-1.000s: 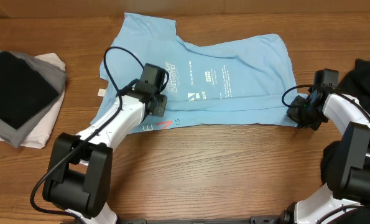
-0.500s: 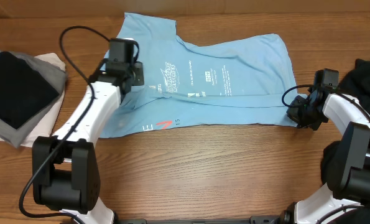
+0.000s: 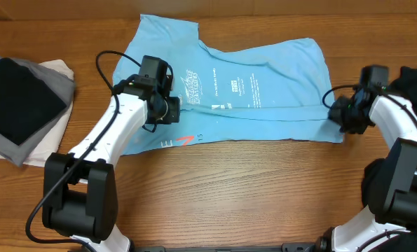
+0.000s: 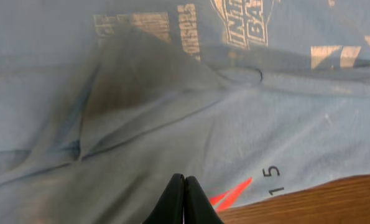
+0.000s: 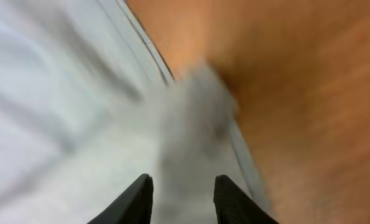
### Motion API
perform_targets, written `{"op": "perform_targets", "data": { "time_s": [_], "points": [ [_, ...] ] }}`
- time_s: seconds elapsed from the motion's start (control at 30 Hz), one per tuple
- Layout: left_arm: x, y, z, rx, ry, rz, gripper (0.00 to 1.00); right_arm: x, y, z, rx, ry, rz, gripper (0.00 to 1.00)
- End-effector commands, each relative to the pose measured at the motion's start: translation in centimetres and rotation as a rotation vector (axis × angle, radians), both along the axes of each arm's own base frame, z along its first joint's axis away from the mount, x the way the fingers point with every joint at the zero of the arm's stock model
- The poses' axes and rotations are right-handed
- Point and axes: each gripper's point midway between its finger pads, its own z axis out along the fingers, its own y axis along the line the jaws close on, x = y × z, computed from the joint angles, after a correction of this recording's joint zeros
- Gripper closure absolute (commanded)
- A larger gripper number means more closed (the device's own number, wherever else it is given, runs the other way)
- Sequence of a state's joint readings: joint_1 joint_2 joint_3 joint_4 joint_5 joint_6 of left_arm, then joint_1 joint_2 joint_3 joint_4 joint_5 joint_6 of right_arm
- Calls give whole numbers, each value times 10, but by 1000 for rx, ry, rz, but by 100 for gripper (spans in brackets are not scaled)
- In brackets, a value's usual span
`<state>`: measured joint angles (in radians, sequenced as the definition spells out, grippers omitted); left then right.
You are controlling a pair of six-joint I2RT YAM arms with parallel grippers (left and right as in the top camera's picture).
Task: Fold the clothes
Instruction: 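Grasp the hem near center with the left gripper, right holds corner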
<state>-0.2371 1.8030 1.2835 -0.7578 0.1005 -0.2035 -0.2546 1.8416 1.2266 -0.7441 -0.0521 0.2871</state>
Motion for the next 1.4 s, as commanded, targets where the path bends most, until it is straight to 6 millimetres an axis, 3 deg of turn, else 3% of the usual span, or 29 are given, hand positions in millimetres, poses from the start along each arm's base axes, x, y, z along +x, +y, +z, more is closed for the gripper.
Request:
{"op": "perform_targets", "data": {
  "time_s": [0.0, 0.27, 0.53, 0.67, 0.73, 0.8, 0.93, 1.2, 1.33, 1.37],
  "points": [
    [-11, 4, -17, 11, 46, 16, 96, 12, -8, 9, -21, -43, -12, 65],
    [-19, 6, -30, 19, 63, 17, 96, 7, -23, -7, -40, -5, -47, 67],
    [-16, 5, -29, 15, 50, 16, 96, 18, -26, -28, -31, -16, -48, 71],
    [-16, 5, -29, 15, 50, 16, 96, 22, -27, -29, -32, -29, -47, 83],
    [-15, 5, -29, 14, 47, 16, 96, 21, -27, -29, -31, -26, -46, 96],
    [-15, 5, -29, 14, 46, 17, 96, 21, -26, -28, -30, -26, -47, 96],
    [-15, 5, -29, 14, 46, 17, 96, 33, -22, -17, -2, -71, -34, 96],
    [-15, 5, -29, 14, 46, 17, 96, 79, -10, 29, 91, -241, 21, 96],
    [-15, 5, -29, 14, 46, 17, 96, 86, -7, 33, 106, -274, 35, 95],
    [-15, 5, -29, 14, 46, 17, 96, 87, -6, 34, 106, -277, 36, 90]
  ]
}}
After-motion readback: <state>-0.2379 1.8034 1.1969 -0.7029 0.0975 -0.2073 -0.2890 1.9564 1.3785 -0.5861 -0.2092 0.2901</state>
